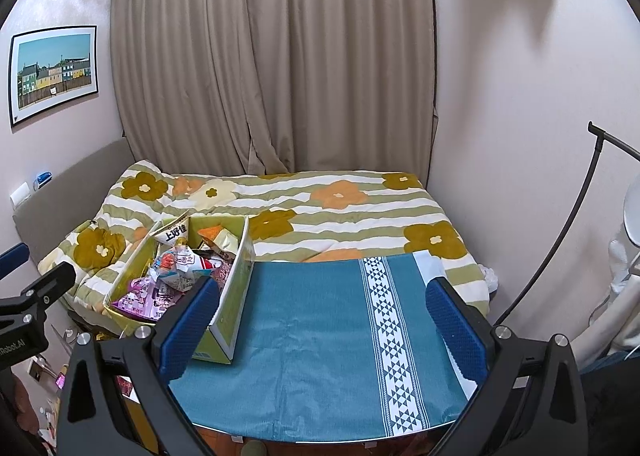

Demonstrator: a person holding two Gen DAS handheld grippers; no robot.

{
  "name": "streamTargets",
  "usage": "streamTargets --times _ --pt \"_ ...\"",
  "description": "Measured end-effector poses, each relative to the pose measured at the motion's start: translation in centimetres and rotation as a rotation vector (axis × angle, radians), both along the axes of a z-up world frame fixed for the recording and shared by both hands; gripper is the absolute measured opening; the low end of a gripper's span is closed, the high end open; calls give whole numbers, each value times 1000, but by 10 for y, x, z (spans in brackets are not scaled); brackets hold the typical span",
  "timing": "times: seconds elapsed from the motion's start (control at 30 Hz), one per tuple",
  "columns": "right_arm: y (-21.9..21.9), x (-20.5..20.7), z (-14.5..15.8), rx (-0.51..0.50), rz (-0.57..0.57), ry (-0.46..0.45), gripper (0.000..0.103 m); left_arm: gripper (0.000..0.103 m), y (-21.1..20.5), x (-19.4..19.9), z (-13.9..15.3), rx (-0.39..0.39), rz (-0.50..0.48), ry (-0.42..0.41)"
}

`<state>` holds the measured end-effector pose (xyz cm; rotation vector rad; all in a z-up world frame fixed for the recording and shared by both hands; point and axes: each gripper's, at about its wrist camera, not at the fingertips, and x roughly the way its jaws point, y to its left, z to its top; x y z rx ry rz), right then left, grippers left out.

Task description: Organize snacks

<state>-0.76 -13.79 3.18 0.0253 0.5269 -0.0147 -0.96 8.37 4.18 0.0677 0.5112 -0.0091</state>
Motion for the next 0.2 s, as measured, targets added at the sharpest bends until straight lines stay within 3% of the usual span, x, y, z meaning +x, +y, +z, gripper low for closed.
streamTargets --times 0.2 --pt "0 0 -1 1 -1 3 102 102 2 1 -4 16 -9 -15"
